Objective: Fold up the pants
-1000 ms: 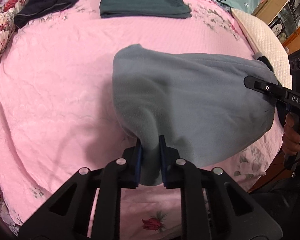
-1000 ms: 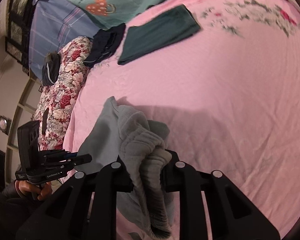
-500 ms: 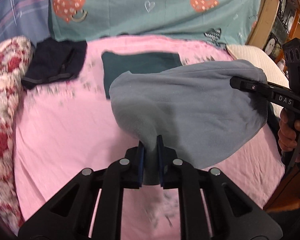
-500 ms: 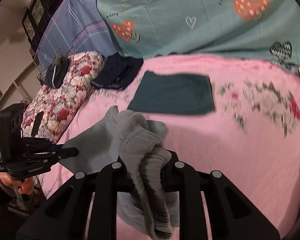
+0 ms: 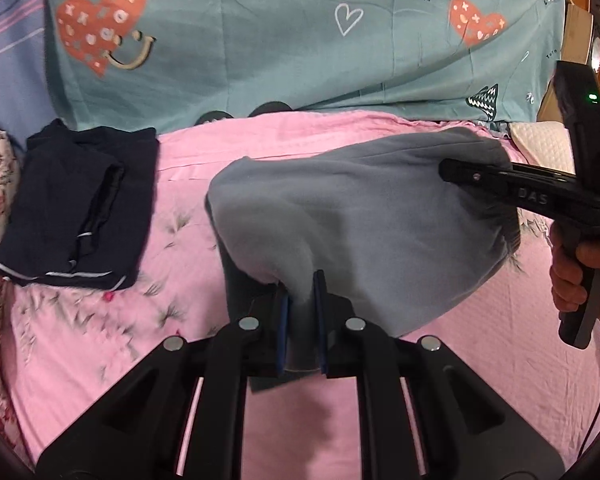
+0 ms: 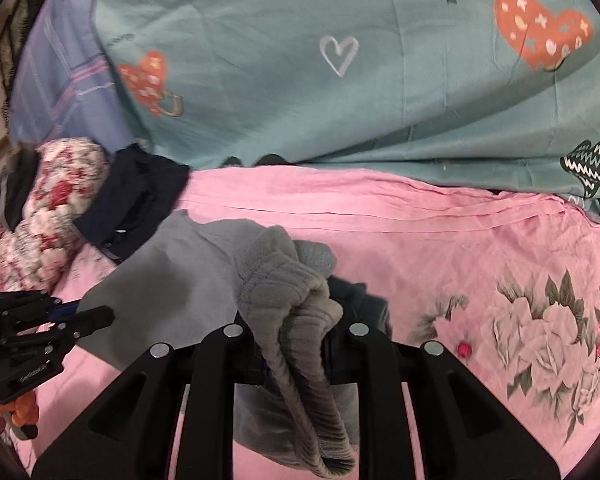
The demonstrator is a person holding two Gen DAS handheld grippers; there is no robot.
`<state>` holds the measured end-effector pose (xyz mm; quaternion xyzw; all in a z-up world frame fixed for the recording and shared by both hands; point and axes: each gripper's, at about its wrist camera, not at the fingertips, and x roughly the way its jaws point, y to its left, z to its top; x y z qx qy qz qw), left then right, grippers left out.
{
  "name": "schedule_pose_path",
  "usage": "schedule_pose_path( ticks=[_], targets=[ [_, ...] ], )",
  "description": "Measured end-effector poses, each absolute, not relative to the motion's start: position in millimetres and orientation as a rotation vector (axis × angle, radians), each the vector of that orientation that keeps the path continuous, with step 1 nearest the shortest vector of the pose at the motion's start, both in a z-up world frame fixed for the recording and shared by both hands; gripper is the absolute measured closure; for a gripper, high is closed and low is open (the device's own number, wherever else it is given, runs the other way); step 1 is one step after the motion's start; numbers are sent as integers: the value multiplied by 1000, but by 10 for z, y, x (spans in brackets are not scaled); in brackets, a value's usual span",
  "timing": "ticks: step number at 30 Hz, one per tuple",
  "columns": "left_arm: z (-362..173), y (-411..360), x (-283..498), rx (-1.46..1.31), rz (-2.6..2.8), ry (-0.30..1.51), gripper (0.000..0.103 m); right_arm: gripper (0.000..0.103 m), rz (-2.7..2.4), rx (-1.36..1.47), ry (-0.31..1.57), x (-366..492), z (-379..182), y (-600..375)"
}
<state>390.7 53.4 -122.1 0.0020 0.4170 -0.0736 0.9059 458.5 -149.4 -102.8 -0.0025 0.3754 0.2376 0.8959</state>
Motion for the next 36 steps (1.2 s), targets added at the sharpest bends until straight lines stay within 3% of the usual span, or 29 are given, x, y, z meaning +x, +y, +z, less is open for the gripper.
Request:
schedule_pose_path(
  ticks=[1, 2, 3, 4, 5, 8, 10, 11, 23, 36],
  targets=[
    [-1269, 529, 3966, 18, -147, 868, 88, 83, 470, -9, 796, 4672, -1106, -1488],
    [-1290, 523, 3980, 25, -139, 873, 70, 81, 440, -15, 825, 4766, -1199, -1488],
    [-1297, 525, 3982, 27, -129, 884, 33, 72, 416, -23, 849, 4813, -1263, -1494],
    [-1281, 535, 3960, 34, -94, 889, 16, 52, 380, -42, 865, 4835, -1290, -1508],
    [-1247, 550, 3915, 44, -54, 869, 6, 44, 335, -67, 866, 4811, -1260, -1522],
    [-1120, 585, 3789, 56, 1, 877, 6, 35, 285, -75, 834, 4588, -1007, -1613],
    [-1026, 605, 3680, 27, 22, 919, 6, 7, 272, -46, 829, 4354, -818, -1696],
    [-964, 604, 3597, 9, 22, 929, 6, 2, 279, -30, 825, 4232, -754, -1726],
    [-238, 252, 2197, 34, 67, 834, 2, 1, 328, -132, 821, 2475, -398, -1668],
    [-66, 63, 1490, 40, 83, 810, 2, 1, 371, -130, 815, 1825, -358, -1767]
  ],
)
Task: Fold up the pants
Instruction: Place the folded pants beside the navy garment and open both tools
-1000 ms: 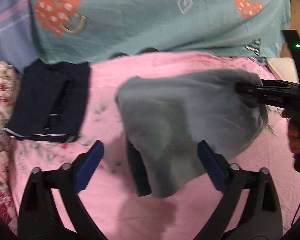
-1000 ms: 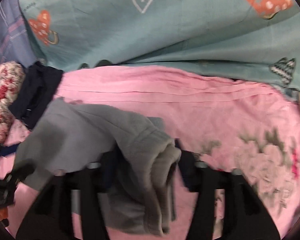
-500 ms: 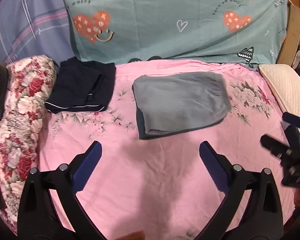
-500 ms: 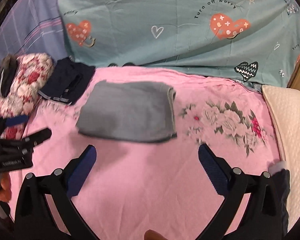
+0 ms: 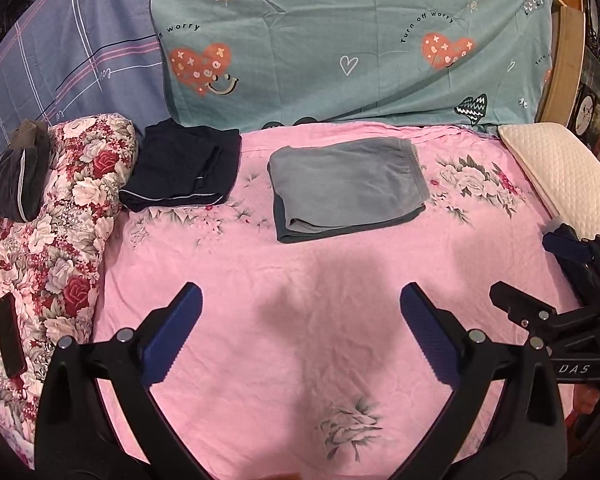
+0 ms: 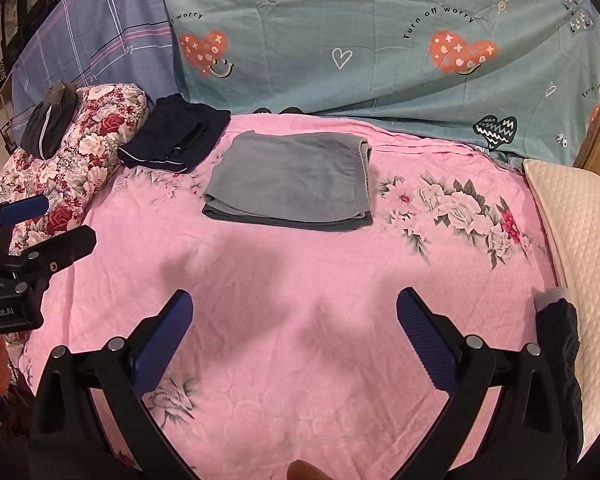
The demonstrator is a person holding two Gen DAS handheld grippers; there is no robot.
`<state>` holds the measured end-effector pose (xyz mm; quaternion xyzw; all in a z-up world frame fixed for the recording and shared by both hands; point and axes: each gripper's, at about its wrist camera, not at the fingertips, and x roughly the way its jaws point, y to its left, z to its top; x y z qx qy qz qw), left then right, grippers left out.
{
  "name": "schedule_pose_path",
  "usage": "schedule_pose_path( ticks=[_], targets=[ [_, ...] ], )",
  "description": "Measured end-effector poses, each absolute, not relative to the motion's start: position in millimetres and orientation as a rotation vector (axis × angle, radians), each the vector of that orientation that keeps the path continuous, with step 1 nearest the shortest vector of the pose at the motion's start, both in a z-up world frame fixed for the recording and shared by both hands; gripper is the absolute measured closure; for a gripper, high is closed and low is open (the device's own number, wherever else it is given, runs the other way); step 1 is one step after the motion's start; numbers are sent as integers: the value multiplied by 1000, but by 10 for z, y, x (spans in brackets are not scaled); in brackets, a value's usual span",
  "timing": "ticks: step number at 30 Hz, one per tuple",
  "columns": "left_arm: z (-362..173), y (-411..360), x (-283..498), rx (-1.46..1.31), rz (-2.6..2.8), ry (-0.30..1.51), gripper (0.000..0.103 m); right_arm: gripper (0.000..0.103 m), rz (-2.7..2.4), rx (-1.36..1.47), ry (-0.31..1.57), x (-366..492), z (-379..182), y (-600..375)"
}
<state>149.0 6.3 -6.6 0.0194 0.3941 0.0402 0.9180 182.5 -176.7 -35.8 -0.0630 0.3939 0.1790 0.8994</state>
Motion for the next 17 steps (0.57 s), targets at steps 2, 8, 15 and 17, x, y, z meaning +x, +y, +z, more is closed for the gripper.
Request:
schedule_pose_path(
  ticks=[2, 8, 15, 17],
  targets=[
    [-65, 41, 1458, 42, 84, 811, 2, 1, 366, -126, 815, 1785, -354, -1795],
    [-33, -72, 1382, 54, 67, 790, 2, 1, 360, -117, 812, 1692, -343, -1872],
    [-15, -122, 1380, 67, 56, 792, 2, 1, 357, -95, 809, 1670, -324, -1935],
    [-6, -123, 1372, 65, 55, 789, 2, 1, 358, -93, 809, 1670, -320, -1938]
  ],
)
